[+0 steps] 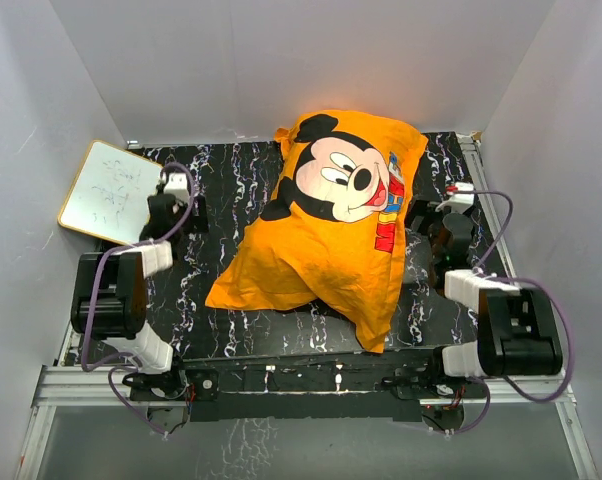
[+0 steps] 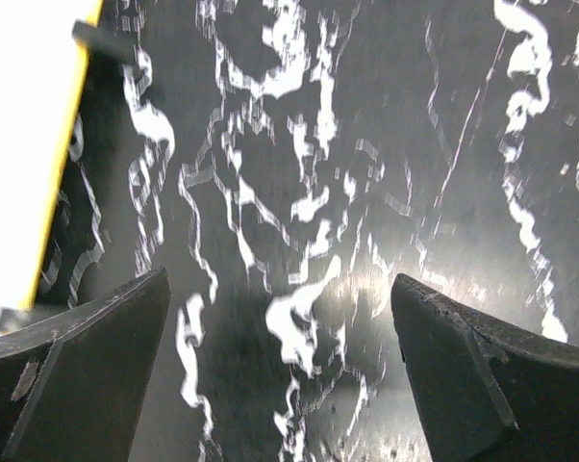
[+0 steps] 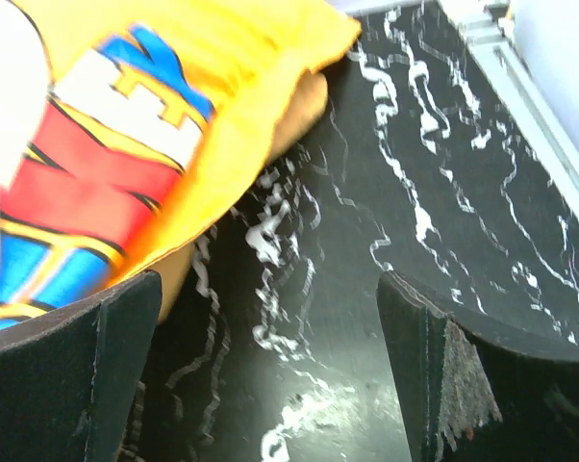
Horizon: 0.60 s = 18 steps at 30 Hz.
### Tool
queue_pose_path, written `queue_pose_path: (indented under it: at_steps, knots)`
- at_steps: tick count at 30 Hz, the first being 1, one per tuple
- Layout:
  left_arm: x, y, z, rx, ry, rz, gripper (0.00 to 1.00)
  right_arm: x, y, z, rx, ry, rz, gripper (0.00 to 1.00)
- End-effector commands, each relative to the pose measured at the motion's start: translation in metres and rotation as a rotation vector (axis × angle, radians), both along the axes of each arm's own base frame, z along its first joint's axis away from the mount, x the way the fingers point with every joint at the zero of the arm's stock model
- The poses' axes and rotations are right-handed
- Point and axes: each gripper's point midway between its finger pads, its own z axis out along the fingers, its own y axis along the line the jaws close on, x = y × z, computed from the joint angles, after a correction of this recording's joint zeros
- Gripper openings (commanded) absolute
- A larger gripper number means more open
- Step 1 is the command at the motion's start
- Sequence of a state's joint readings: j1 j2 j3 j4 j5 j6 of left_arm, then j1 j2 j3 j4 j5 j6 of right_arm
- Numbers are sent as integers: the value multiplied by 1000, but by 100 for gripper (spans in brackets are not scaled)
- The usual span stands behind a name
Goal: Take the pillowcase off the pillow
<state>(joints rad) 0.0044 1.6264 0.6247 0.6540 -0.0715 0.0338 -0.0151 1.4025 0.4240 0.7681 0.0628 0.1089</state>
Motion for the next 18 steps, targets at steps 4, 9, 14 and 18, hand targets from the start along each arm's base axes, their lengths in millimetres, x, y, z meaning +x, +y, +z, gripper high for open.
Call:
queue_pose_path:
  at_steps: [4, 9, 14, 18]
  knots:
    - [-44, -21, 68, -76, 232, -238, 97, -24, 2, 33, 541, -74, -161, 98]
    - [-84, -56, 115, -154, 308, -492, 97, -43, 49, 21, 475, 127, 77, 98]
    - [-111, -66, 129, -148, 371, -610, 97, -83, 86, 28, 307, 144, 164, 98]
    - [-129, -72, 129, -169, 423, -661, 96, -109, 102, 13, 323, 174, 207, 85]
